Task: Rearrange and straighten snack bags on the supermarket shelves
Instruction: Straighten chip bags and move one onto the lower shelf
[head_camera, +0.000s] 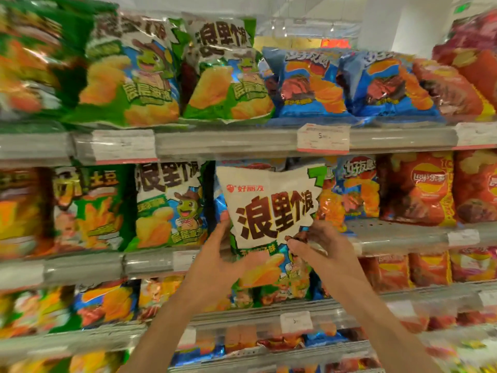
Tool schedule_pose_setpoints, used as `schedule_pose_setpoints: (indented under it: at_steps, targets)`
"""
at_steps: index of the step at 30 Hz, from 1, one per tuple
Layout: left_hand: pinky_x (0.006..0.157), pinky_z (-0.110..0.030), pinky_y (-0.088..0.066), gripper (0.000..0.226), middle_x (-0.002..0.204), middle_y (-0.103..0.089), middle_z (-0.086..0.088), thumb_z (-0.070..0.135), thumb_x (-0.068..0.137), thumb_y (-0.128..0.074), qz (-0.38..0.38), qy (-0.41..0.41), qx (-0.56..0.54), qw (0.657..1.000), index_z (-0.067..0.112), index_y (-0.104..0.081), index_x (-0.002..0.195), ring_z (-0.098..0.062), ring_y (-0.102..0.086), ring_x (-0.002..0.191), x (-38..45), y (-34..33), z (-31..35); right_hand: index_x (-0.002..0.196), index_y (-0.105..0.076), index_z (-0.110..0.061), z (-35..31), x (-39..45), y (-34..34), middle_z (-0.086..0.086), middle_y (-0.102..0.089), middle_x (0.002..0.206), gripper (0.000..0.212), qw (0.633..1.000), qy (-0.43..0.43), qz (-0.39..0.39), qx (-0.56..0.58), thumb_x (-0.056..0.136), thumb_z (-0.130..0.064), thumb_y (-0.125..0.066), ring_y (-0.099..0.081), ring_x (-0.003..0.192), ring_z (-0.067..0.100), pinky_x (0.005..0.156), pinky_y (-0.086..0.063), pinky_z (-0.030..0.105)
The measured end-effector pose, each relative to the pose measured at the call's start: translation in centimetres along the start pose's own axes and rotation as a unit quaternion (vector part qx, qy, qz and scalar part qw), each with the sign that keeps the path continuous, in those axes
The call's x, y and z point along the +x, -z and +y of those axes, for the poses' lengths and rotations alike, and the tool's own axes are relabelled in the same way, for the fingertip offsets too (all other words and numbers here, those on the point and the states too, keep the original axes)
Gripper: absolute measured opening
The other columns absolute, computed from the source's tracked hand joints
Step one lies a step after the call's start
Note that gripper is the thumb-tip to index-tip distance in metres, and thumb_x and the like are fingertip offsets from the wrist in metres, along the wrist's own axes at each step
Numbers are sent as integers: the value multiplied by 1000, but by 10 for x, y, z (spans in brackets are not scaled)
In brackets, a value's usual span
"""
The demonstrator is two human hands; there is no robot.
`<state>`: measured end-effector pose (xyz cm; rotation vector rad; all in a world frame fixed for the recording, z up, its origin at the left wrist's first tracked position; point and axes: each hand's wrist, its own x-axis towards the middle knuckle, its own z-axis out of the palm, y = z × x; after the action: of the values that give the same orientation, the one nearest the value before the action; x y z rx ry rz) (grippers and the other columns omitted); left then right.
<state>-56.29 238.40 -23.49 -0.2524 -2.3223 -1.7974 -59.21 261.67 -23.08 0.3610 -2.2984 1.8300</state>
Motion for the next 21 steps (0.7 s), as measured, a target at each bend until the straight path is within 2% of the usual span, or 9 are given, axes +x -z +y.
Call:
schedule_pose_setpoints:
  at_steps: [4, 7, 9, 12, 15, 16, 17, 19, 21]
  targets:
    - [86, -14, -49, 94, 122, -62, 37, 79, 53, -84, 78, 0, 45, 996, 49, -47, 134, 15, -58, 112, -18, 49, -7, 120, -62, -35, -17, -4, -58, -26, -71, 109, 60, 999, 25, -24, 16, 68, -63, -76, -63, 107, -8, 81, -51, 9]
    - [92, -24, -49, 91, 125, -64, 32, 77, 56, -84, 113, 2, 52, 992, 49, -48, 135, 8, -60, 115, -26, 79, -11, 124, -62, -34, -27, -1, -85, -20, -71, 116, 59, 996, 48, -81, 9, 77, -68, -73, -66, 111, -1, 91, -53, 24]
    - [88, -22, -49, 86, 122, -65, 32, 75, 57, -84, 130, 0, 54, 990, 50, -49, 132, 10, -60, 112, -31, 96, -15, 128, -61, -37, -31, 5, -92, -21, -69, 122, 65, 993, 59, -103, -14, 76, -76, -67, -64, 115, 0, 98, -51, 29]
    - [85, -21, -49, 88, 122, -65, 33, 76, 58, -84, 156, 7, 51, 986, 49, -49, 134, 13, -60, 110, -38, 114, -20, 124, -60, -39, -31, 22, -89, -21, -67, 119, 54, 998, 57, -5, -14, 81, -73, -65, -62, 115, -1, 96, -51, 29]
    - [82, -21, -50, 89, 118, -66, 34, 79, 56, -82, 175, 9, 53, 983, 48, -50, 133, 15, -60, 107, -44, 124, -22, 124, -58, -27, -24, 46, -83, -6, -64, 115, 47, 989, 48, 90, -105, 89, -58, -65, -60, 117, 20, 95, -52, 41]
    - [80, -22, -51, 87, 116, -67, 34, 79, 56, -81, 177, 7, 51, 983, 48, -51, 131, 15, -61, 106, -45, 126, -21, 125, -56, -20, -21, 52, -84, -2, -65, 111, 50, 989, 36, 85, -116, 90, -54, -67, -62, 113, 21, 95, -52, 41]
    - [79, -21, -51, 86, 115, -68, 34, 79, 55, -81, 179, 5, 49, 983, 49, -51, 130, 14, -61, 105, -46, 127, -20, 125, -53, -19, -19, 56, -86, -5, -65, 105, 48, 992, 17, 70, -101, 90, -49, -69, -65, 105, 13, 90, -53, 31]
    - [74, -17, -53, 86, 114, -68, 34, 77, 54, -82, 182, 4, 40, 982, 50, -51, 130, 13, -62, 104, -46, 128, -19, 112, -52, -25, -15, 62, -92, -9, -68, 89, 34, 996, -16, 37, -74, 91, -42, -73, -69, 83, -4, 68, -46, 5]
    - [66, -13, -55, 86, 113, -68, 34, 75, 54, -82, 183, 4, 31, 983, 49, -51, 131, 13, -64, 102, -46, 128, -18, 95, -55, -29, -9, 66, -95, -6, -72, 82, 23, 996, -12, 44, -75, 90, -40, -75, -70, 78, 2, 54, -44, 6]
